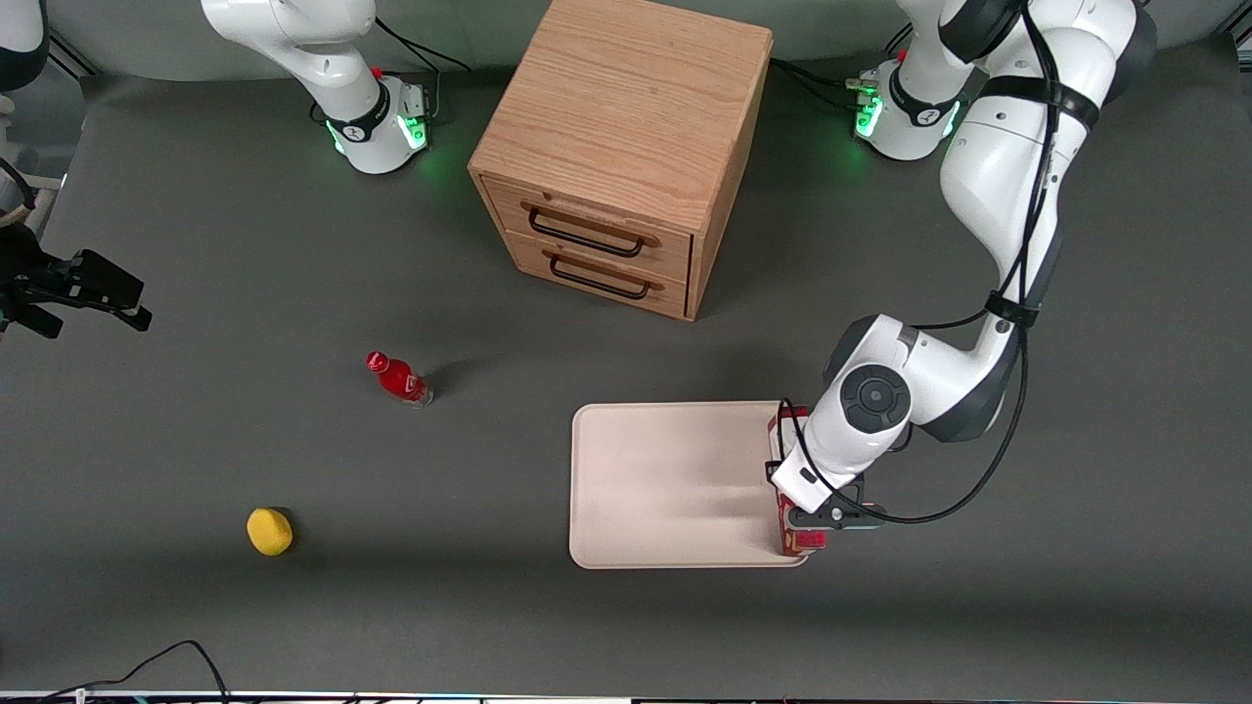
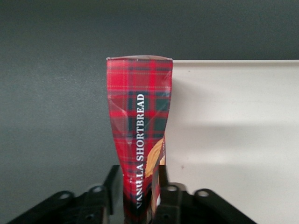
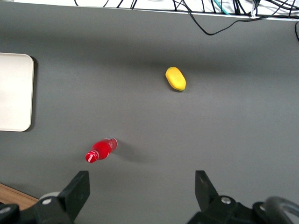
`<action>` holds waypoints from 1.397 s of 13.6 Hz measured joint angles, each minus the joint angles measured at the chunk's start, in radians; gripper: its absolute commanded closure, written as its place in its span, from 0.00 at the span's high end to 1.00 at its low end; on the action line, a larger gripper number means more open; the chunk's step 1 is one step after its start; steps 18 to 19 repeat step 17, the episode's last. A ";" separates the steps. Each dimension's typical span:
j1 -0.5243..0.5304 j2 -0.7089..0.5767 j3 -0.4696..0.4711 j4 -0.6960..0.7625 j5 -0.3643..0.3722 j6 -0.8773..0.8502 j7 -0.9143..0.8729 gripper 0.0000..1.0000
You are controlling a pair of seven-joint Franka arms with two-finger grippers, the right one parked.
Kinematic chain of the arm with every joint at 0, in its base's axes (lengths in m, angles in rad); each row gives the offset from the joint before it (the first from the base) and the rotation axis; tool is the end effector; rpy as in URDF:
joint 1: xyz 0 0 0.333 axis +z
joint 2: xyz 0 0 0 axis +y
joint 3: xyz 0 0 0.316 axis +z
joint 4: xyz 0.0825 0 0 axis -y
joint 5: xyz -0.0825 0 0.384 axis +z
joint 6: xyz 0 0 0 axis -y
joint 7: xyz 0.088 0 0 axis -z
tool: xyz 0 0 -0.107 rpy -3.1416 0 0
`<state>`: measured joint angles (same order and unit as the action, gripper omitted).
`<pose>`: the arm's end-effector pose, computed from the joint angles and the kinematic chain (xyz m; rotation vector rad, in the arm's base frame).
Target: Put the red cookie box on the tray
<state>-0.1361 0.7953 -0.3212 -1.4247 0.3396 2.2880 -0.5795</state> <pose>0.6848 -0.2741 0.2489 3.1184 0.0247 0.1897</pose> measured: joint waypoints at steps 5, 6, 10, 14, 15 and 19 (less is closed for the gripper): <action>0.022 -0.158 0.002 0.024 -0.110 -0.341 0.083 1.00; 0.029 -0.241 0.032 0.033 -0.168 -0.470 0.167 1.00; 0.053 -0.576 0.266 0.029 -0.275 -0.870 0.547 1.00; 0.062 -0.829 0.382 -0.168 -0.289 -0.921 0.672 1.00; 0.062 -0.885 0.391 -0.225 -0.291 -0.918 0.676 1.00; 0.060 -0.941 0.393 -0.266 -0.293 -0.920 0.681 1.00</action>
